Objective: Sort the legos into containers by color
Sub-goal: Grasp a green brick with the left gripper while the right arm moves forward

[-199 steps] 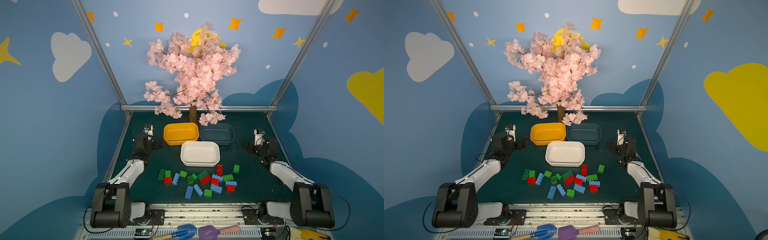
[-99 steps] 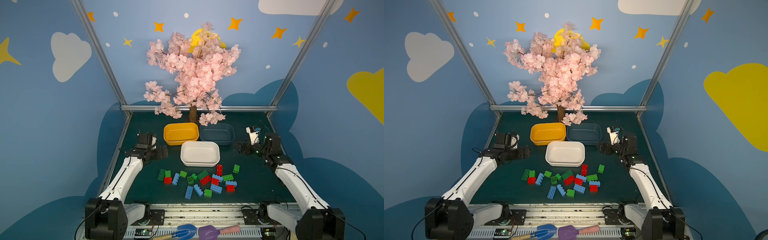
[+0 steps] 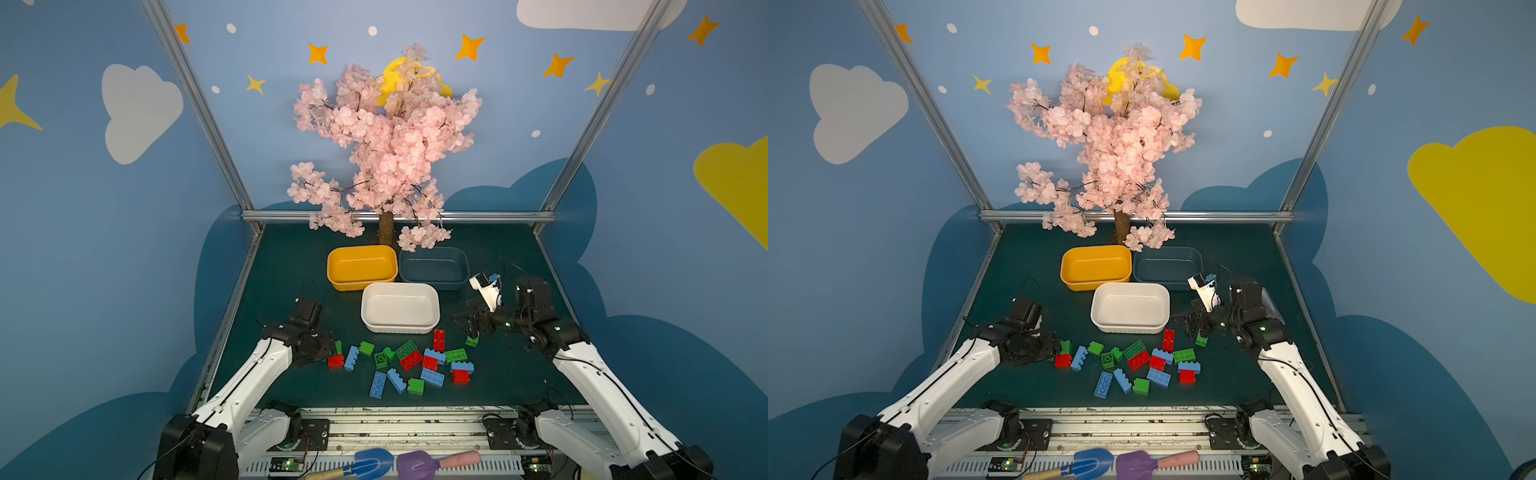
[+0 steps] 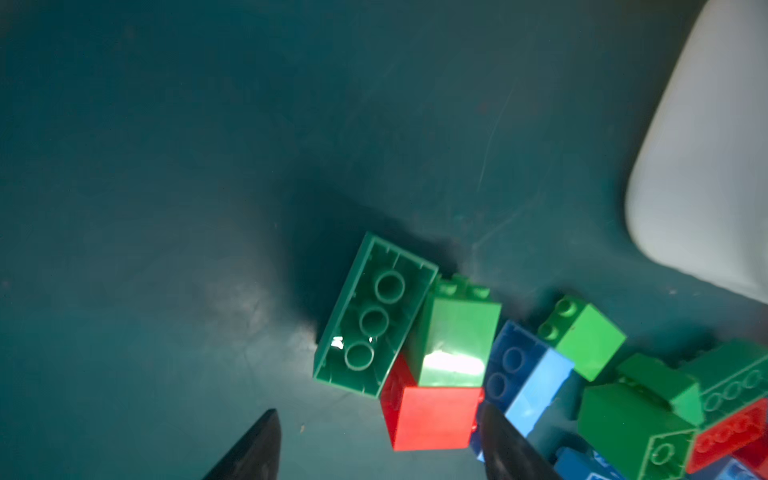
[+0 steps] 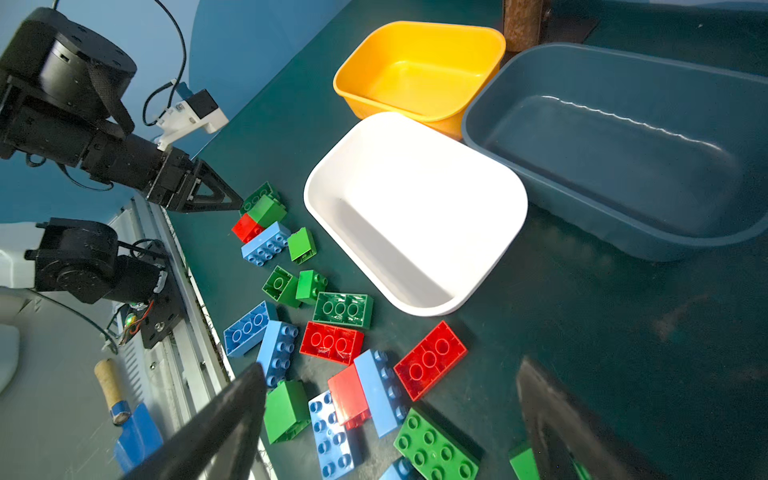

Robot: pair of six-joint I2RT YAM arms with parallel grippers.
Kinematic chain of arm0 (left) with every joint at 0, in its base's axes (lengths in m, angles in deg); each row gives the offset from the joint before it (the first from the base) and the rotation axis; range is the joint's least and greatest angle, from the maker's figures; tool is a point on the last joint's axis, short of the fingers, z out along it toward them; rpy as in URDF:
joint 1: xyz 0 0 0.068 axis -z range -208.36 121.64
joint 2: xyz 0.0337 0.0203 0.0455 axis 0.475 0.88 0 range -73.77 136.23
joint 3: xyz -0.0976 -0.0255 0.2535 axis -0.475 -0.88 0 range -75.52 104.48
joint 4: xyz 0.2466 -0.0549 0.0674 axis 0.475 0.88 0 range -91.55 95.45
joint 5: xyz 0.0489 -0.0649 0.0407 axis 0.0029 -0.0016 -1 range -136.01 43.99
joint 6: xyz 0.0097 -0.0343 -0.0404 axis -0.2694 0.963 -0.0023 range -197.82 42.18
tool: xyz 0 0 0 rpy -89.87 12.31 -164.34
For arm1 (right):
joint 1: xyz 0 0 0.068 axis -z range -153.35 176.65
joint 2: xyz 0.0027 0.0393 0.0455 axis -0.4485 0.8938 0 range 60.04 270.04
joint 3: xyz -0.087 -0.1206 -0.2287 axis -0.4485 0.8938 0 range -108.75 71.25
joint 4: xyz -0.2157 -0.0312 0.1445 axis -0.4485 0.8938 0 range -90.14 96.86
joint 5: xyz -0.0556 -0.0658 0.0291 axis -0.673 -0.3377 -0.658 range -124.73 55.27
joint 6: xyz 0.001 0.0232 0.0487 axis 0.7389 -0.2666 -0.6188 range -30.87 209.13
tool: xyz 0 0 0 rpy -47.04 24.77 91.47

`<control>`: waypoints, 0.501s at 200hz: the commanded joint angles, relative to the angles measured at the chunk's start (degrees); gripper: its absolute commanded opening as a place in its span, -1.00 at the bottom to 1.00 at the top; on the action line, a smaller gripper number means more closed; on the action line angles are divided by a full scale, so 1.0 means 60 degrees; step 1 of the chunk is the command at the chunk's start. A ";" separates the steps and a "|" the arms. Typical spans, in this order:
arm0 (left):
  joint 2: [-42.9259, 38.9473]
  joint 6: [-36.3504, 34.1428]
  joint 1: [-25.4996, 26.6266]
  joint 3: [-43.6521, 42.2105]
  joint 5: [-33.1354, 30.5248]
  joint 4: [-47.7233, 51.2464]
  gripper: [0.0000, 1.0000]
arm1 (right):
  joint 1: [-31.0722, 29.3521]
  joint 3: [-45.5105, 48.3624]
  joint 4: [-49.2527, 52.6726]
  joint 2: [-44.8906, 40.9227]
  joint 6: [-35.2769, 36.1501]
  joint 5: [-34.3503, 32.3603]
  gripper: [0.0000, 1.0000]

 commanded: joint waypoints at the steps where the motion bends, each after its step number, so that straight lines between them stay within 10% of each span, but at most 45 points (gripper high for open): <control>1: 0.0040 0.0766 0.0286 -0.0205 -0.1136 0.0159 0.38 | -0.0134 -0.0397 0.0570 -0.0103 0.0296 0.0109 0.86; 100: 0.0896 0.0662 0.0628 -0.0627 -0.1244 -0.0906 0.23 | -0.0226 -0.0253 0.0756 -0.0400 0.0324 -0.0081 0.86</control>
